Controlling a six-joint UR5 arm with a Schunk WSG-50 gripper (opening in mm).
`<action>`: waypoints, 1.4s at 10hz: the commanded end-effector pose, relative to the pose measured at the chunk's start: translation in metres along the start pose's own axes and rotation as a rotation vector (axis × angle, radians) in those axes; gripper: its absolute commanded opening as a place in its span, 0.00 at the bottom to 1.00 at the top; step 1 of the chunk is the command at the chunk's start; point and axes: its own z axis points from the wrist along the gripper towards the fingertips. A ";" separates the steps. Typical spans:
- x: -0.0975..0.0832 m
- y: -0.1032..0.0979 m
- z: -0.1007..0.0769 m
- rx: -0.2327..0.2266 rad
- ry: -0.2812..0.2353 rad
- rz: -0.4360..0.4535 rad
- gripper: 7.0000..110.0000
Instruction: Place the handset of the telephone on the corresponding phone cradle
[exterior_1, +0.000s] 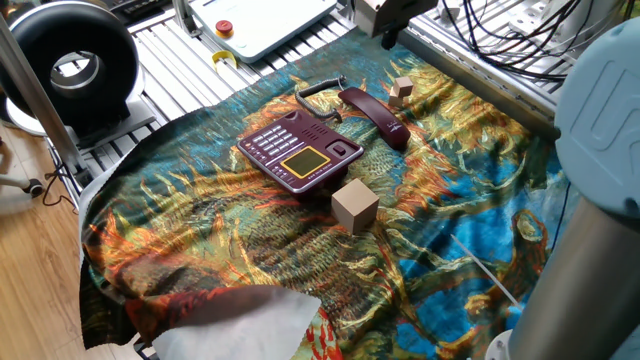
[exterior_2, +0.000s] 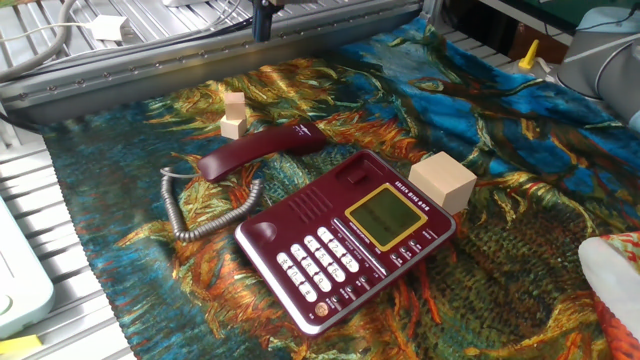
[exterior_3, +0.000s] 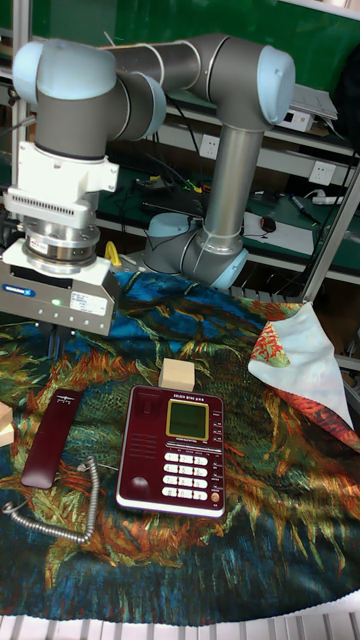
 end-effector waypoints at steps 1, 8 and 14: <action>-0.002 0.003 0.007 -0.005 -0.010 0.029 0.00; 0.000 0.000 0.016 0.017 -0.028 0.045 0.00; 0.026 -0.007 0.015 0.047 0.079 0.012 0.00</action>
